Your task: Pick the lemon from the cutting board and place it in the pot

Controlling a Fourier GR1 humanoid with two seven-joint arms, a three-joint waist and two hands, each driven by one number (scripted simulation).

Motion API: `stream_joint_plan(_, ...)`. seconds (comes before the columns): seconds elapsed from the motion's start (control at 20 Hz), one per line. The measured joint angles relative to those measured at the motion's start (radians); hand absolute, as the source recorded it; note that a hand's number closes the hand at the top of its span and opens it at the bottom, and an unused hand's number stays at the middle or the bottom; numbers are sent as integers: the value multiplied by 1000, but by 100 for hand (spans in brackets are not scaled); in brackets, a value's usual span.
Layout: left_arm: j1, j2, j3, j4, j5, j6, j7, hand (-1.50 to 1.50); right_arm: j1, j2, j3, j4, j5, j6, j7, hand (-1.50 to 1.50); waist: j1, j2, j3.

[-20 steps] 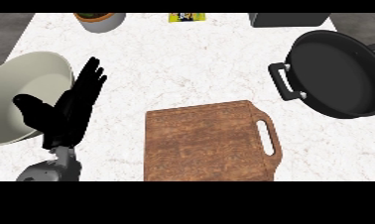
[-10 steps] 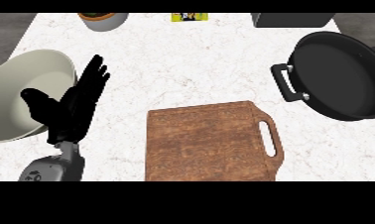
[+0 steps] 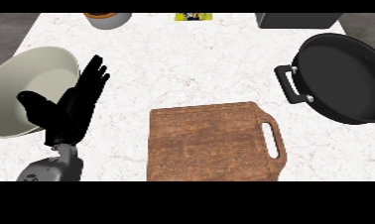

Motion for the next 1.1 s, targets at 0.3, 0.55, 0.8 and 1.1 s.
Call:
stream_joint_plan(0.3,-36,-15,-4,29,-12,7,-5,0,-158,26,151,159,99,-60,34,150,6,3,1)
stream_joint_plan(0.55,-28,-13,7,29,-2,-5,-8,0,-255,49,235,330,170,-97,-39,150,6,2,1)
stream_joint_plan(0.8,-22,-24,-10,21,-15,0,-6,0,-309,121,280,472,185,-105,-46,-150,8,3,1)
stream_joint_plan(1.1,-16,-15,-2,9,-11,-8,2,0,-375,200,258,640,130,-78,-19,-150,7,3,1)
